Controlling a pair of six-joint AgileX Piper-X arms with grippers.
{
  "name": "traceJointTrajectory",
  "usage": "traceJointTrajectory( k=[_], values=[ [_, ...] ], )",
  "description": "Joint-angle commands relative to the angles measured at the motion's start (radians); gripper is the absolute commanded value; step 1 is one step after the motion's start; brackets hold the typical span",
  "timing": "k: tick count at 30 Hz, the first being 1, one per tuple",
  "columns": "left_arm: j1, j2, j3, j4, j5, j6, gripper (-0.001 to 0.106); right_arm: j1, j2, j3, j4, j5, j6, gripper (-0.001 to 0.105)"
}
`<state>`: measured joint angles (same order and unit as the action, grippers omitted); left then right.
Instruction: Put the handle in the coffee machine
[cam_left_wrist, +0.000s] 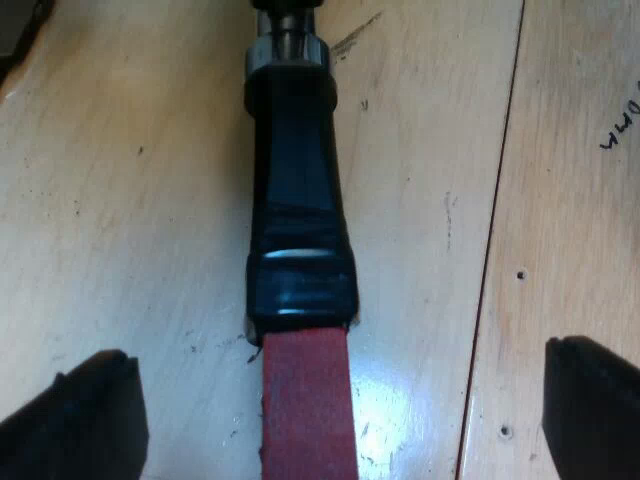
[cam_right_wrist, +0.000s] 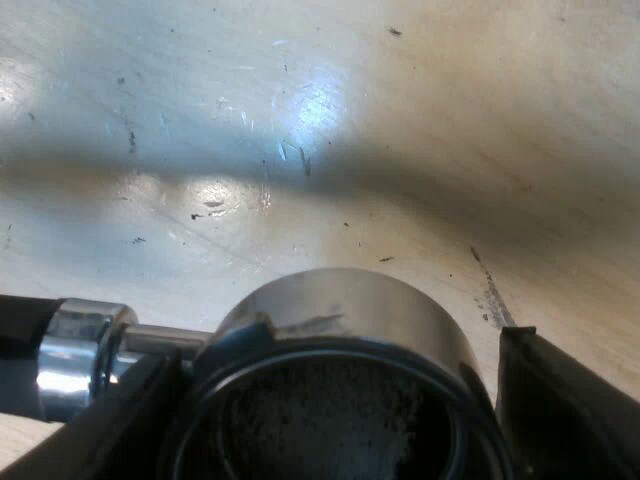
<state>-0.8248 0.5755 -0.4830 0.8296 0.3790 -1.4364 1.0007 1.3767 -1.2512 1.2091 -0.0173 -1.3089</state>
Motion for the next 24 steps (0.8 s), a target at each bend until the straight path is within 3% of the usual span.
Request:
traceJointTrajectory(
  k=[1, 24],
  values=[
    [-0.004, 0.004, -0.001, -0.006, 0.001, 0.005, 0.081, 0.0, -0.016, -0.011, 0.008, -0.017, 0.003, 0.0],
    [-0.004, 0.081, -0.001, -0.006, 0.03, 0.005, 0.081, 0.0, -0.016, -0.011, 0.054, -0.037, 0.07, 0.0]
  ],
)
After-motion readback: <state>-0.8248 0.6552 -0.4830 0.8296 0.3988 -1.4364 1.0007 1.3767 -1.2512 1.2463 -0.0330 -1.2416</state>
